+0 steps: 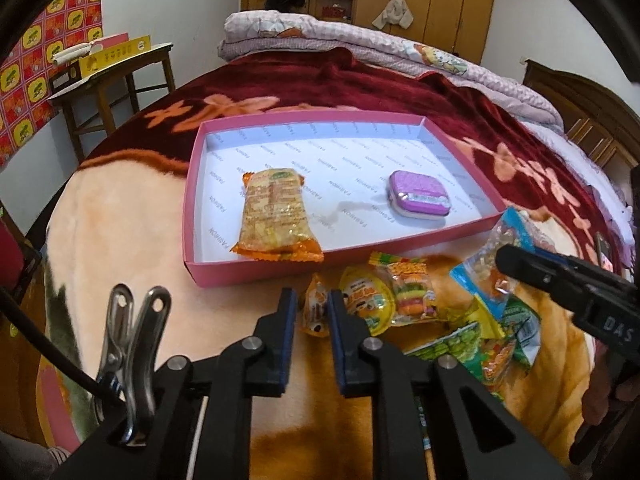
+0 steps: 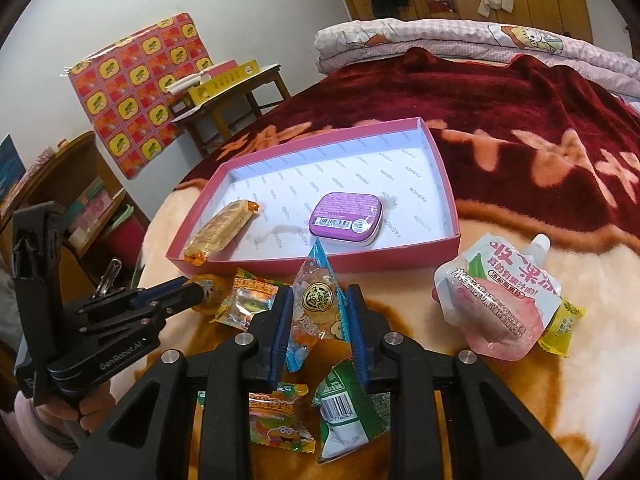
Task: Organize snacks
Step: 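Grasp the clear candy packet with the right tool and place it in the tray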
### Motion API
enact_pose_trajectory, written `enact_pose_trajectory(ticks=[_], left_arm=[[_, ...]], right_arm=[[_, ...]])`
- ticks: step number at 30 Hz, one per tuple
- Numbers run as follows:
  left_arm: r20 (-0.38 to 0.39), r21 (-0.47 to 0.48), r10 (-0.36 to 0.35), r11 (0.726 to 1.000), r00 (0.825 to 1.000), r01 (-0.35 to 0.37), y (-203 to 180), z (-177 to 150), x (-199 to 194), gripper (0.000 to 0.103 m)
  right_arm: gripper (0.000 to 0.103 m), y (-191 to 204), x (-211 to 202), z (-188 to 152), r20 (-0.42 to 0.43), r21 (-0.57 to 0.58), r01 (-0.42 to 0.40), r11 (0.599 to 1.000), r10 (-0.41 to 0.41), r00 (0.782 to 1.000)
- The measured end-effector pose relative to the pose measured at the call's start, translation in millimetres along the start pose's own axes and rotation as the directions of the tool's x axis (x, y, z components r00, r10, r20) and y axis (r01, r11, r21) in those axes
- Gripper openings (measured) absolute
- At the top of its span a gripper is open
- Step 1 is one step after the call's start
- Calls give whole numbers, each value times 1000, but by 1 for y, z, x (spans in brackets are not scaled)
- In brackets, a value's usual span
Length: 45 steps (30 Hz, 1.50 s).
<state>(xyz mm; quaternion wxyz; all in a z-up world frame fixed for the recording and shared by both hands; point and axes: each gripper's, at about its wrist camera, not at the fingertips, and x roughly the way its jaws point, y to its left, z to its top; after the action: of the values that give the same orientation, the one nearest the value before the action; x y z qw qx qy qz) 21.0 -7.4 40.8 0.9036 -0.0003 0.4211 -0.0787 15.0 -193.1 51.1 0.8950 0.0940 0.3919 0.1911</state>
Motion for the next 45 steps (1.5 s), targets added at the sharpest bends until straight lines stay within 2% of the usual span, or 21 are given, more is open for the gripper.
enact_pose_trajectory(ticks=[10,15,18,22,34,45], left_arm=[[-40,4,22,1000,999,-22,2,2,20,36],[-40,11,24,1000,999,-23,2,-1,26,39],[-34,16,24,1000,999,-23,2,-2,26,38],[-26,17,4,1000,1000,-3,3,-4,21,23],[71,26,-49,999,996,48,-4,9,-18,23],[107,62,-42,997,993,36,-15,33,-11,23]], right_arm=[[28,-2,2,0,-5,7,-1,1000,1,1000],[28,-4,5,-1,-10,11,-1,1000,2,1000],[28,-4,5,-1,-9,11,-2,1000,2,1000],[28,-5,4,0,-3,10,-2,1000,3,1000],[28,-3,-9,9,43,-1,7,1000,-7,999],[28,-9,-10,31,72,-18,49,999,-47,996]])
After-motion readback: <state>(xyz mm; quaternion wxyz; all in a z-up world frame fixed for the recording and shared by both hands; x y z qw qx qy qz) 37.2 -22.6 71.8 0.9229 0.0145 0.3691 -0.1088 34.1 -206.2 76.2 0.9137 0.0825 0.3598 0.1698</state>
